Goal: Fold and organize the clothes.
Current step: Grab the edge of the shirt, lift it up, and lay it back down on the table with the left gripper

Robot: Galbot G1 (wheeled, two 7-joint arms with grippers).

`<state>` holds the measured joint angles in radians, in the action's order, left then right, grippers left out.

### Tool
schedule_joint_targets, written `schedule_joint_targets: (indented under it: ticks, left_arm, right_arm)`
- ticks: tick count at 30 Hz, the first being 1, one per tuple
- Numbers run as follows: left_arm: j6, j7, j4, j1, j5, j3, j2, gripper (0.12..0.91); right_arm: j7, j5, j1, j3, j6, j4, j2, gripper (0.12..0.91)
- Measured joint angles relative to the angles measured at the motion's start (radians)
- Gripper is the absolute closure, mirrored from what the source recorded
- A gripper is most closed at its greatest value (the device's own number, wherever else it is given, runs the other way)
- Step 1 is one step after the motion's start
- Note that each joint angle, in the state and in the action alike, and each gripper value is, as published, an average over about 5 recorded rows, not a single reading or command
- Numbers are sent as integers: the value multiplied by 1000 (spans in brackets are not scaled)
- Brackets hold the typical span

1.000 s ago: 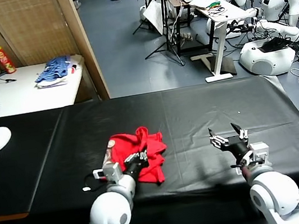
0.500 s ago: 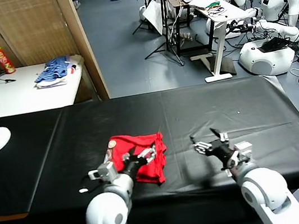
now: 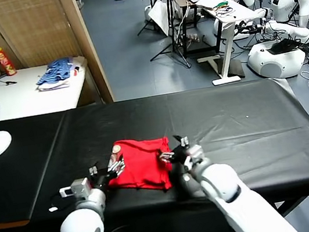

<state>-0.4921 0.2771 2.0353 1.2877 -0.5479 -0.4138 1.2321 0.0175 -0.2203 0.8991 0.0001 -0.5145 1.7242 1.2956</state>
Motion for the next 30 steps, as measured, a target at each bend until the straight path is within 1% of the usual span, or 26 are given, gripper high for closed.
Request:
schedule_joint_targets:
  ticks: [4,7,11,15,17,19,23,26,30]
  left_arm:
    - [0,0,-3,4,6,-8,5,232]
    - [0,0,-5,5,9,-11,7,232]
    - [0,0,-11,5,15,-13,10,232]
    - [2,-7,-19,4,20,-13,16,232]
    - [6,-15,-27,1,22,-13,21,232]
    - [14,-29,-37,-5,22,-14,26,232]
    - [35,-70,-69,-23,4,-22,37,232]
    - [46,-92,-103,-40,-52,-37,48,232]
    - [59,-99,-151,-58,-158,-64,56,232]
  right_arm:
    - [7,33,-13,-15,1,-31,6,227]
    - [-9,58,-24,-15,4,-48,13,227]
    - [-62,86,-35,-2,20,-69,29,227]
    - [-139,105,-31,29,46,-85,56,227]
    - [-161,108,-23,51,51,-84,71,227]
    - [-157,107,-10,72,52,-73,79,227]
    - [-115,95,31,110,53,-16,72,227]
    - [-98,70,76,137,55,50,55,227]
    - [-91,28,143,173,56,149,24,227]
